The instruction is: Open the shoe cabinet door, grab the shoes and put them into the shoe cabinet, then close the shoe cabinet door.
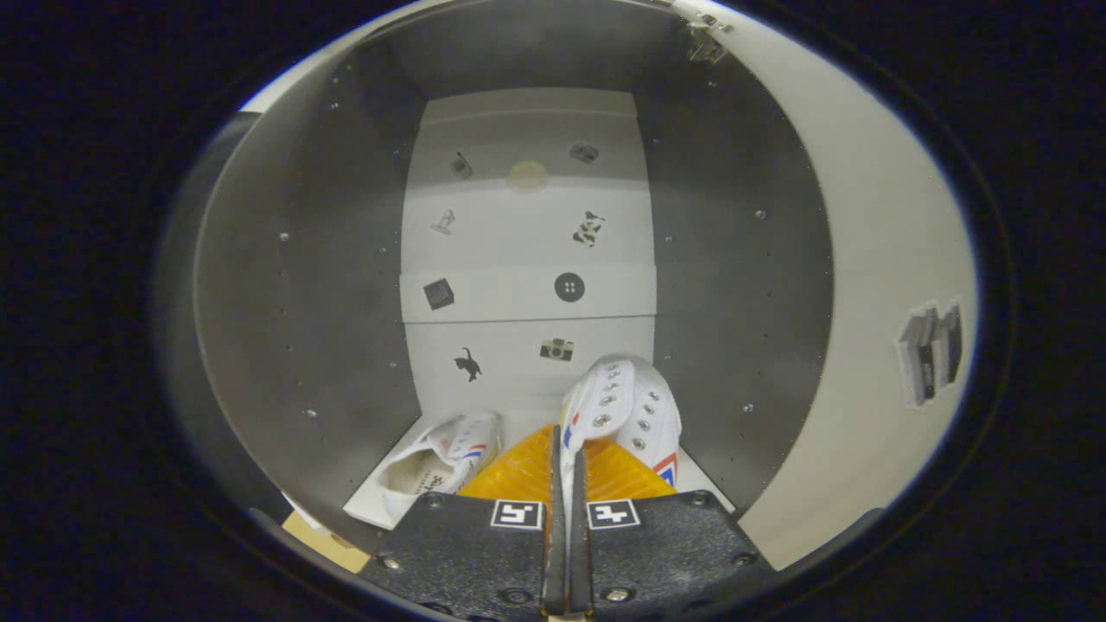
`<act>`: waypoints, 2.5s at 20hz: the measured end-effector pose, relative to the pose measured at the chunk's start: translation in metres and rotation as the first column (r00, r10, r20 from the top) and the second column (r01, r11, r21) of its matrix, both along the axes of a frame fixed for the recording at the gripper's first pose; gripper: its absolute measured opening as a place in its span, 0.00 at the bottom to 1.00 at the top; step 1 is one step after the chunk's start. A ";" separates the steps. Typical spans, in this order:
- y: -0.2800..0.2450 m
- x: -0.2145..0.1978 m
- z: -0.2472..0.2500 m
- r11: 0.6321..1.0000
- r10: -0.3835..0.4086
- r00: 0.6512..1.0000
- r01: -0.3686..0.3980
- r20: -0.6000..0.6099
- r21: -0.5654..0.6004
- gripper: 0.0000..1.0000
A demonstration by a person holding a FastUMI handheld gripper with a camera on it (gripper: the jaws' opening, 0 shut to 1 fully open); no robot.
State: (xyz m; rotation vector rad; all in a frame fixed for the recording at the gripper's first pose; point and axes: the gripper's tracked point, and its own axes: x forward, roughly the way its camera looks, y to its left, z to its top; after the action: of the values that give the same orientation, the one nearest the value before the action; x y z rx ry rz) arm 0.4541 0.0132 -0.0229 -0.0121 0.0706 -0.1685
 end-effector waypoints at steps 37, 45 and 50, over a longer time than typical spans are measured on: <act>0.046 -0.121 -0.005 0.991 0.122 0.992 -0.122 0.018 0.050 1.00; 0.063 -0.220 -0.003 0.986 0.095 0.995 -0.095 0.002 0.138 0.99; 0.084 -0.292 -0.008 0.991 0.127 0.990 -0.129 0.057 0.025 0.99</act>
State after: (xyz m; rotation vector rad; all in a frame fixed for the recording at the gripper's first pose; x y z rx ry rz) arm 0.1617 0.0974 -0.0309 0.0164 0.0172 -0.0396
